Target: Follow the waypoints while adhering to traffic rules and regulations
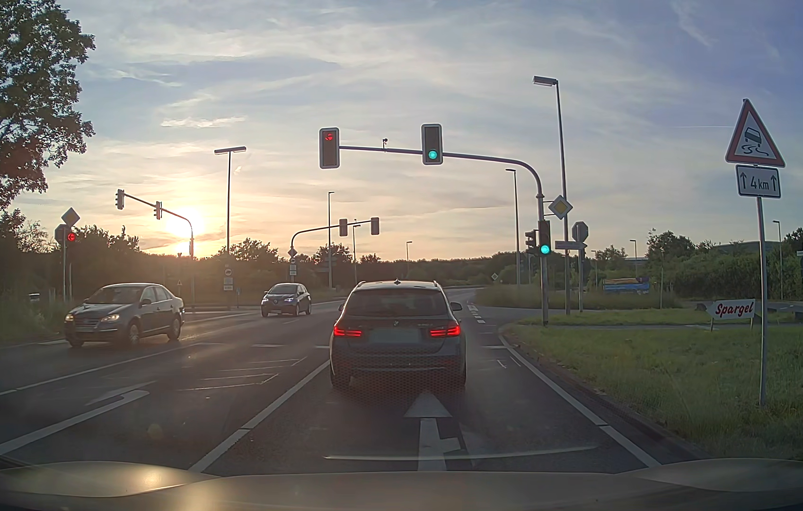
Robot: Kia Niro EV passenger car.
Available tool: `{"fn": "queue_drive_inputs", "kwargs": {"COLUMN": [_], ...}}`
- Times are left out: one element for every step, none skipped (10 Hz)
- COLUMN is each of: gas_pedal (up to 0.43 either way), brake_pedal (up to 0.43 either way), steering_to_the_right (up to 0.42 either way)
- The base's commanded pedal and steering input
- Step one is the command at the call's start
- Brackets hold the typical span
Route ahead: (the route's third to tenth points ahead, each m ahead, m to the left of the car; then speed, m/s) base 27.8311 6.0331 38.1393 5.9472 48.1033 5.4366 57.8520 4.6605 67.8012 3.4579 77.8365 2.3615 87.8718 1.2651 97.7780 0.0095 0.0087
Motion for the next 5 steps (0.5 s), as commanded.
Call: {"fn": "queue_drive_inputs", "kwargs": {"gas_pedal": [0.000, 0.098, 0.287, 0.287, 0.287], "brake_pedal": [0.000, 0.000, 0.000, 0.000, 0.000], "steering_to_the_right": [0.008, 0.008, 0.008, 0.008, 0.008]}}
